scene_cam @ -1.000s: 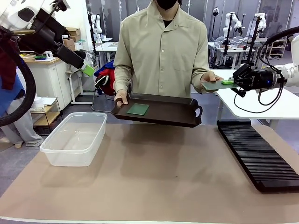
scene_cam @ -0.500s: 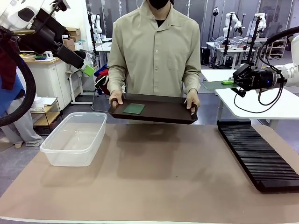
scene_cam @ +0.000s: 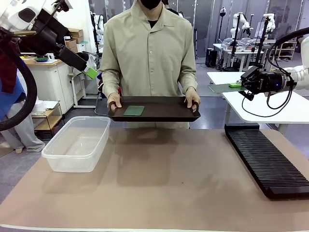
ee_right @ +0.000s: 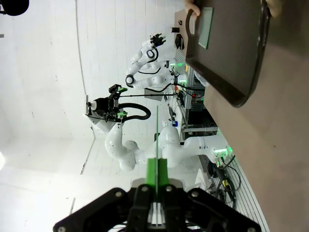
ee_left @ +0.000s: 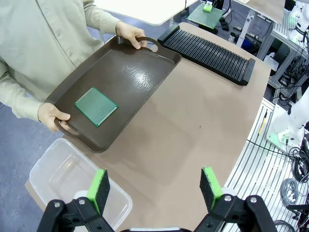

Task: Sort PCBs into racks and boxes based on the side picked up.
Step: If the short side of the Blank PCB is picked up, insert it into the PCB Rack ; if the long side is picked up, place it in the Organizing box.

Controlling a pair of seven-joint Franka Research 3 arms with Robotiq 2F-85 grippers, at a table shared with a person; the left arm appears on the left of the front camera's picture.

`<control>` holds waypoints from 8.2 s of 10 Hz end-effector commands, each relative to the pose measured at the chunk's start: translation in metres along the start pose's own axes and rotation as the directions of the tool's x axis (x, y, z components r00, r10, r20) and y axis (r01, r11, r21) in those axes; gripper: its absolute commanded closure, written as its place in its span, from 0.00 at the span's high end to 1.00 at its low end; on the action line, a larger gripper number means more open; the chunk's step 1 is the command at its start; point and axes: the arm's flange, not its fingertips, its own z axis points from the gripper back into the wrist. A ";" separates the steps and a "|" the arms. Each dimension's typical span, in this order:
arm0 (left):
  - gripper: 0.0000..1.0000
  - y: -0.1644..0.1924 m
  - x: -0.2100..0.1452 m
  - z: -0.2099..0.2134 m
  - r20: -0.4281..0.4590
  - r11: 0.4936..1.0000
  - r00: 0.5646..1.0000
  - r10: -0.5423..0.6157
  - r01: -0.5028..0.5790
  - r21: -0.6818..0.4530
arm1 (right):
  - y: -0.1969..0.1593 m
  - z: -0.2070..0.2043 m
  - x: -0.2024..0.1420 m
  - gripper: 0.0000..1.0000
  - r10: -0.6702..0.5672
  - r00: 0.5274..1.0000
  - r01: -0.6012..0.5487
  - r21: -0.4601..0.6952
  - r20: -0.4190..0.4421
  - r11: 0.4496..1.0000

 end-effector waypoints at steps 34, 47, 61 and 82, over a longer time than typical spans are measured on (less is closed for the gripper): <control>1.00 0.001 -0.001 0.000 0.004 1.000 1.000 0.000 0.000 -0.010 | 0.046 0.160 -0.017 0.02 0.952 0.092 -0.995 0.019 -0.291 0.102; 1.00 0.001 -0.001 0.000 0.004 1.000 1.000 0.000 0.000 -0.010 | -0.011 0.194 -0.007 0.02 0.922 0.052 -0.998 -0.036 -0.384 0.041; 1.00 0.001 -0.001 0.000 0.004 1.000 1.000 0.000 0.000 -0.010 | -0.127 0.196 0.047 0.02 0.883 -0.224 -0.973 0.151 -0.412 -0.177; 1.00 0.001 -0.001 0.000 0.004 1.000 1.000 0.000 0.000 -0.010 | -0.180 0.189 0.023 0.02 0.944 -0.098 -0.992 -0.038 -0.314 -0.116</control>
